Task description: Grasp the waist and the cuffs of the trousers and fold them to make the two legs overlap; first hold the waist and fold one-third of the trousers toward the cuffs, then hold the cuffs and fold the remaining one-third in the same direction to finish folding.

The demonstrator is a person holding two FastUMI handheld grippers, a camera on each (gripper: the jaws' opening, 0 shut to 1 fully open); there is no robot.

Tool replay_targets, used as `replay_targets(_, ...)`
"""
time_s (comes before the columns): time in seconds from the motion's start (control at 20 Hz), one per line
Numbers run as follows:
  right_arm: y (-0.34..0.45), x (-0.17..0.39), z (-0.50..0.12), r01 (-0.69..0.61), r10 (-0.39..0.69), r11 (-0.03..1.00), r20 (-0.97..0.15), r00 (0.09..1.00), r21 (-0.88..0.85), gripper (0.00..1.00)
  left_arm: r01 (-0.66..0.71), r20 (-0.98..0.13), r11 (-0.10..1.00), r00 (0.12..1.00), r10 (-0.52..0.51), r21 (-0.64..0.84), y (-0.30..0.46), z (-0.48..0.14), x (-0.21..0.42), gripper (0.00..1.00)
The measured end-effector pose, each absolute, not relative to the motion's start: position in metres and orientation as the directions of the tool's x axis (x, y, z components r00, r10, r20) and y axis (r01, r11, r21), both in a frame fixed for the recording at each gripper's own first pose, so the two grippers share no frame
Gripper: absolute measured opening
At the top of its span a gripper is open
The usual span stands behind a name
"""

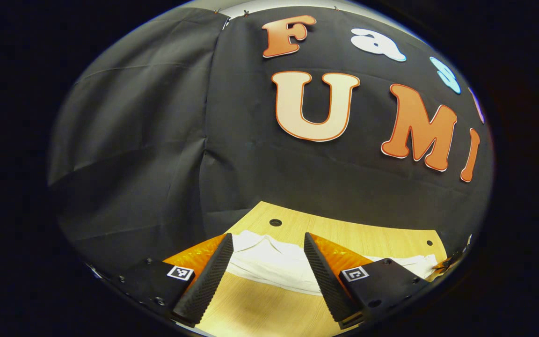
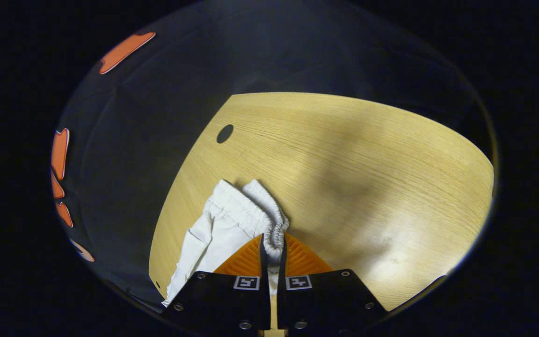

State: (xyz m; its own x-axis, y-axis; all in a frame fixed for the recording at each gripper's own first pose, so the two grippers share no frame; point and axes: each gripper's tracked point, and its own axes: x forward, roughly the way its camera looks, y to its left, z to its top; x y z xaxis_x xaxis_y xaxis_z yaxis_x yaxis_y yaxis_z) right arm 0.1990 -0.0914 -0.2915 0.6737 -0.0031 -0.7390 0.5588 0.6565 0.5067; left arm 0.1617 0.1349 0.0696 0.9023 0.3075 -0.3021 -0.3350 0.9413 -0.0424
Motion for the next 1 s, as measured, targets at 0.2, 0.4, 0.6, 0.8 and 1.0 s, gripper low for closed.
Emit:
replay_targets(0.2, -0.065, 0.223, -0.238, 0.475, 0.030, 0.670, -0.660, 0.751, 0.571, 0.06, -0.323, -0.306, 0.944, 0.907, 0.290, -0.063, 0.147, 0.066, 0.167, 0.99)
replay_targets(0.4, -0.018, 0.235, -0.197, 0.404, 0.044, 0.706, -0.604, 0.795, 0.583, 0.06, -0.288, -0.312, 0.954, 0.917, 0.250, -0.083, 0.169, 0.059, 0.182, 0.99)
replay_targets(0.6, 0.033, 0.233, -0.155, 0.320, 0.046, 0.766, -0.545, 0.837, 0.557, 0.06, -0.254, -0.308, 0.961, 0.928, 0.210, -0.110, 0.205, 0.058, 0.201, 0.96)
replay_targets(0.8, 0.099, 0.225, -0.128, 0.240, 0.080, 0.812, -0.508, 0.858, 0.533, 0.05, -0.239, -0.320, 0.962, 0.929, 0.187, -0.132, 0.254, 0.050, 0.212, 0.99)
replay_targets(1.0, 0.192, 0.223, -0.126, 0.167, 0.164, 0.824, -0.510, 0.844, 0.541, 0.06, -0.224, -0.321, 0.965, 0.931, 0.171, -0.136, 0.292, 0.050, 0.215, 0.99)
